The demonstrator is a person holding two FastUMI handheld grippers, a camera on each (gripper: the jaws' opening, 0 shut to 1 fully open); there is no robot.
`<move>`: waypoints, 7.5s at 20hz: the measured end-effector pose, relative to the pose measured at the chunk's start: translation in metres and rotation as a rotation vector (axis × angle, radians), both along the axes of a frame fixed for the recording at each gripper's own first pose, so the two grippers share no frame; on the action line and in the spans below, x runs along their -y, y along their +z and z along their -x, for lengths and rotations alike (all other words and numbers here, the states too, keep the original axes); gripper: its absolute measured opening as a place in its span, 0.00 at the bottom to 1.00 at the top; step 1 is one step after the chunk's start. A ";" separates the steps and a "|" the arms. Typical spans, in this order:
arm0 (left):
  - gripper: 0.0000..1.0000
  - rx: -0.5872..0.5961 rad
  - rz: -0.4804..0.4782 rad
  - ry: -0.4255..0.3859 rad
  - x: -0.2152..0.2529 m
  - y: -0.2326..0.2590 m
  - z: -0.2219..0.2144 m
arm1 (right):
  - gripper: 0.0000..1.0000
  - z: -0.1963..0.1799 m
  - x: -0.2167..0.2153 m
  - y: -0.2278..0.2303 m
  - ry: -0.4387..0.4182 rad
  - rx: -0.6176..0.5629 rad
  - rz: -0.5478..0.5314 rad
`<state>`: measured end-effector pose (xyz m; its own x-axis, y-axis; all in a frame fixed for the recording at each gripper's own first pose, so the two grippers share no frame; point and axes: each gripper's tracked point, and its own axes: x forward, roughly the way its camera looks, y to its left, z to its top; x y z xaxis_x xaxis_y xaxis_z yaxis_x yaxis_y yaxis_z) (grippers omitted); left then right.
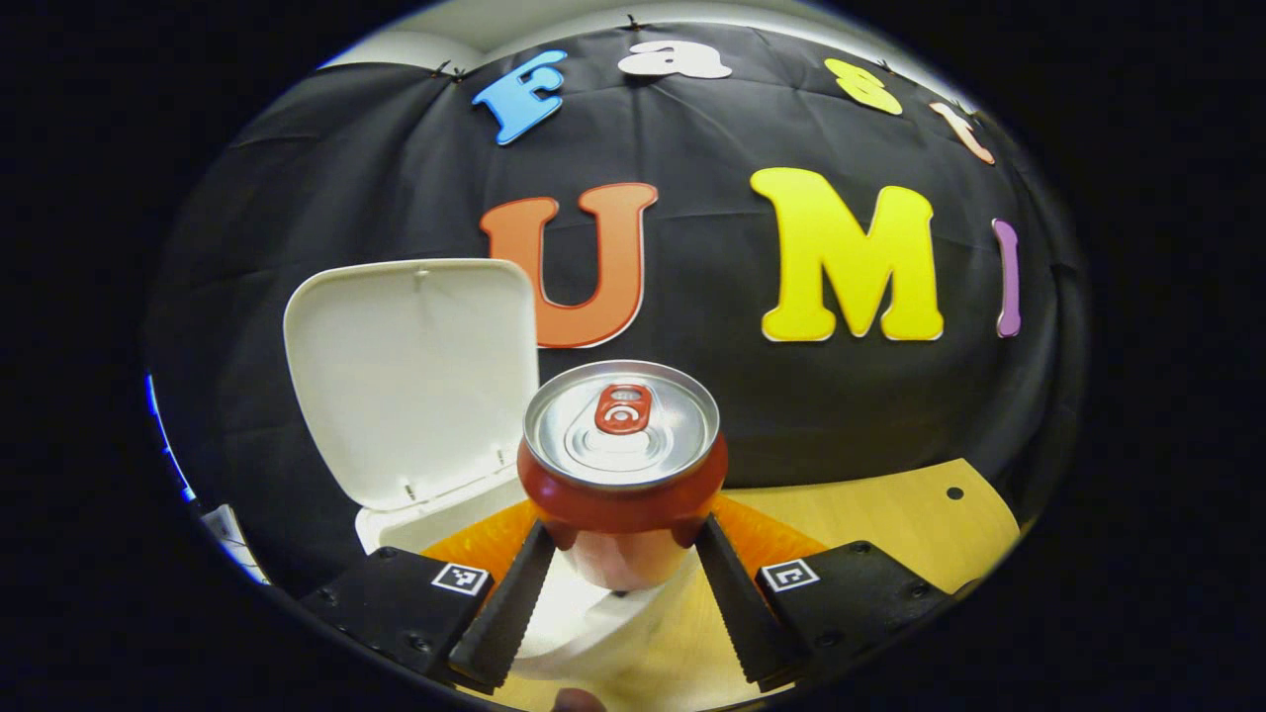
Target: Press the lid of the desktop garbage bin to open it, pick up the crumpled paper on the desktop and throw it into the bin, then pick up the pop can on the desktop and drop it into the bin, and finally close the garbage bin lid.
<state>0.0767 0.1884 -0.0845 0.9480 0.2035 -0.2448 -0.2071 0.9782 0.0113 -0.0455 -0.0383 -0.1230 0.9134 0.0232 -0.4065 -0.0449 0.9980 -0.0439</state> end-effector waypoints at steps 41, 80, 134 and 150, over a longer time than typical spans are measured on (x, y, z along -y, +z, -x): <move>0.88 0.129 0.061 0.740 -0.132 0.176 -0.045 | 0.91 -0.031 0.011 0.044 0.052 0.018 -0.051; 0.87 -0.104 0.085 0.587 0.005 -0.033 0.013 | 0.91 0.002 0.037 0.033 0.111 -0.016 -0.016; 0.91 0.310 0.088 -0.291 0.194 0.100 0.091 | 0.94 -0.010 -0.014 0.178 -0.110 0.470 0.044; 0.91 0.322 0.055 -0.273 0.197 0.112 0.091 | 0.94 -0.020 -0.007 0.169 -0.115 0.437 0.002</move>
<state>-0.0145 -0.0084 0.0271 0.9951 -0.0710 0.0693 0.0755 0.9950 -0.0651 -0.0255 -0.0312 0.0455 0.9958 -0.0892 0.0184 0.0898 0.9953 -0.0363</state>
